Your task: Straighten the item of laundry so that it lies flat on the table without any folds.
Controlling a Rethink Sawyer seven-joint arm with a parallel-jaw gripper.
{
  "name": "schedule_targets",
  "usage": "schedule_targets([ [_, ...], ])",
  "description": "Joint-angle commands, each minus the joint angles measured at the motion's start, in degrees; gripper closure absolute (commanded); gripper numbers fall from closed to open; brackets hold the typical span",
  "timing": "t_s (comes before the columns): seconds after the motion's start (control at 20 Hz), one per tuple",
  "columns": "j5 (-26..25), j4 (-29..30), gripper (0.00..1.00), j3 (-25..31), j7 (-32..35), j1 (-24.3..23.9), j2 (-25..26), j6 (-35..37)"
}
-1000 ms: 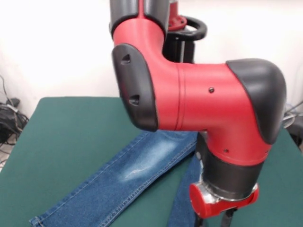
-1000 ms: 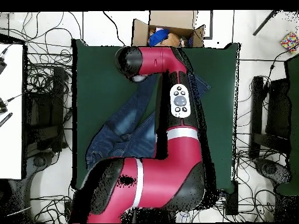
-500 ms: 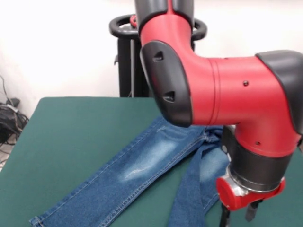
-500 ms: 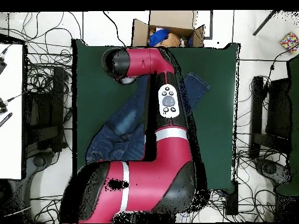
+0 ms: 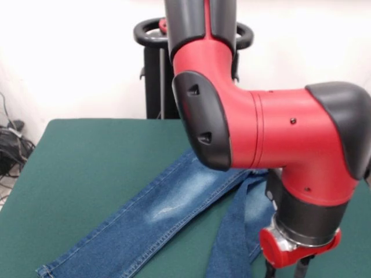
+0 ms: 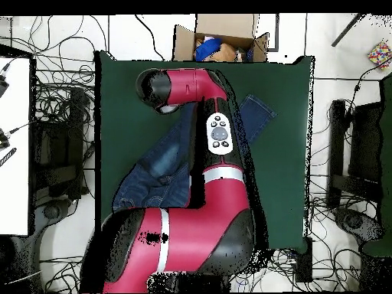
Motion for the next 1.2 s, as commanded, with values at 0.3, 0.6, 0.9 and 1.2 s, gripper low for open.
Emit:
schedule_targets([
  [0.3,1.7,3.7,0.0,-3.4,14.2,-1.1,1.3,-0.9],
  [0.6,2.0,2.6,0.0,-3.8,14.0,-1.2,1.7,-0.6],
  [0.9,2.0,0.9,0.0,-3.8,14.0,-1.0,2.4,0.1],
  [1.2,1.8,1.1,0.0,-3.4,13.4,-2.0,3.7,-1.6],
])
